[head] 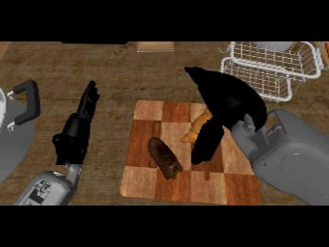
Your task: Pick the croissant from the cutting board and place it in the tiered basket
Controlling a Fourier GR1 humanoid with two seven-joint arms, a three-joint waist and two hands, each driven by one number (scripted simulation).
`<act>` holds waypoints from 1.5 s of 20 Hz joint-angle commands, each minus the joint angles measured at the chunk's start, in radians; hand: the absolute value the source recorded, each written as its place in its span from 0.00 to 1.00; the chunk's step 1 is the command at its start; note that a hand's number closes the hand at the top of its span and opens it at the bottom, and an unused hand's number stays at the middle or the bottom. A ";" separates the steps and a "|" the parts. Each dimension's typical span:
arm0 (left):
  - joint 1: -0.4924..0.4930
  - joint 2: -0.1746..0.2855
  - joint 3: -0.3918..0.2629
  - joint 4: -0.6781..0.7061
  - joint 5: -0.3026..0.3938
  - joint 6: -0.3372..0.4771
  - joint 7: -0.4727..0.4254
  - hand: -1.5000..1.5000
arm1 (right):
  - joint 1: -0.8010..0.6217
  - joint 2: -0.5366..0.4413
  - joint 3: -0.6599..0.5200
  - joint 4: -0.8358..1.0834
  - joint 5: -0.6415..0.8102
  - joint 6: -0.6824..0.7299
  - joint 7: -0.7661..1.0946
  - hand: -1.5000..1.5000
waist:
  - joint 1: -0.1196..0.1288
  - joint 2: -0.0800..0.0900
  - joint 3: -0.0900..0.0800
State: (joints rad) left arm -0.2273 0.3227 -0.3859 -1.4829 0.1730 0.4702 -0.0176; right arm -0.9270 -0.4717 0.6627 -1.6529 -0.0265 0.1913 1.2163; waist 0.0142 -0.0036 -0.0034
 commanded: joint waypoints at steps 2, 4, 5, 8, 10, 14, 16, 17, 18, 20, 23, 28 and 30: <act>0.007 -0.024 -0.013 -0.014 -0.021 0.019 0.019 0.50 | -0.022 0.034 0.075 0.042 0.024 0.056 0.214 0.00 | -0.013 -0.002 0.002; 0.000 -0.016 0.019 0.014 0.003 -0.006 0.006 0.50 | -0.070 0.041 0.077 0.040 0.002 0.073 0.267 0.00 | -0.017 -0.004 0.001; 0.019 0.024 0.024 -0.051 0.004 -0.019 0.039 0.50 | -0.016 0.025 0.099 0.012 0.027 0.047 0.237 0.00 | -0.015 -0.006 0.002; 0.065 0.003 0.002 -0.061 -0.037 0.021 0.006 0.50 | -0.026 -0.018 0.093 0.011 -0.006 0.092 0.227 0.00 | -0.014 -0.006 0.002; 0.021 0.005 0.032 -0.002 -0.003 -0.031 -0.005 0.50 | -0.078 0.027 0.128 0.089 0.015 0.086 0.231 0.00 | -0.012 0.000 0.001; 0.023 -0.028 0.022 -0.014 -0.022 -0.003 0.021 0.50 | -0.049 0.001 0.157 0.081 0.008 0.111 0.163 0.00 | -0.014 0.000 0.002; 0.019 -0.003 0.058 0.018 -0.006 -0.052 -0.041 0.50 | -0.112 0.029 0.154 0.105 0.020 0.126 0.159 0.00 | -0.009 0.003 0.001; 0.058 -0.023 0.006 -0.058 -0.053 0.009 0.007 0.50 | -0.095 -0.010 0.159 0.134 0.018 0.154 0.093 0.00 | -0.001 0.001 0.002; 0.063 0.001 0.050 -0.025 -0.001 -0.053 -0.022 0.50 | -0.104 0.025 0.187 0.141 0.049 0.131 0.110 0.00 | -0.003 0.002 0.002; 0.000 -0.001 0.041 -0.070 -0.033 -0.023 0.078 0.50 | -0.099 0.020 0.177 0.110 0.052 0.128 0.124 0.00 | -0.012 -0.001 0.003; 0.019 -0.034 0.040 -0.034 -0.041 -0.010 0.033 0.50 | -0.095 0.012 0.187 0.144 0.078 0.116 0.131 0.00 | -0.016 0.000 0.002; 0.001 -0.045 0.040 0.002 -0.070 -0.006 0.031 0.50 | -0.012 -0.035 0.195 0.120 0.108 0.084 0.127 0.00 | -0.030 0.000 0.002; 0.012 -0.052 0.028 -0.028 -0.078 -0.007 0.043 0.50 | -0.019 -0.043 0.166 0.165 0.108 0.108 0.091 0.00 | -0.020 0.001 0.003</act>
State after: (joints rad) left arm -0.1979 0.2855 -0.3540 -1.5227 0.1148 0.4605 0.0195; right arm -0.9517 -0.5197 0.8465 -1.5076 0.0701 0.2463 1.1487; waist -0.0057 -0.0045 -0.0010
